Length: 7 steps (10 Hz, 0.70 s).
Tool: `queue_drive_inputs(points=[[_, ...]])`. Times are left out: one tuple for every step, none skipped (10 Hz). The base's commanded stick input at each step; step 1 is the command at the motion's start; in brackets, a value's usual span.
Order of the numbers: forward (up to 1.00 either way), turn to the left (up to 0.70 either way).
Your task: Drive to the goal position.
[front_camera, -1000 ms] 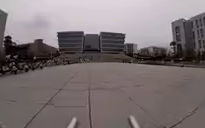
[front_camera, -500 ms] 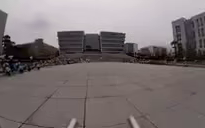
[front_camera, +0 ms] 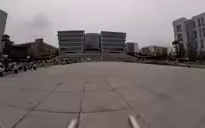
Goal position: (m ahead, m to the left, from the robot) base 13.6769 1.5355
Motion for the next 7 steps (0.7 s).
queue_drive_inputs(points=[[1.00,0.00],[1.00,0.00],[1.00,0.00],[1.00,0.00],[1.00,0.00],[1.00,0.00],[1.00,0.00]])
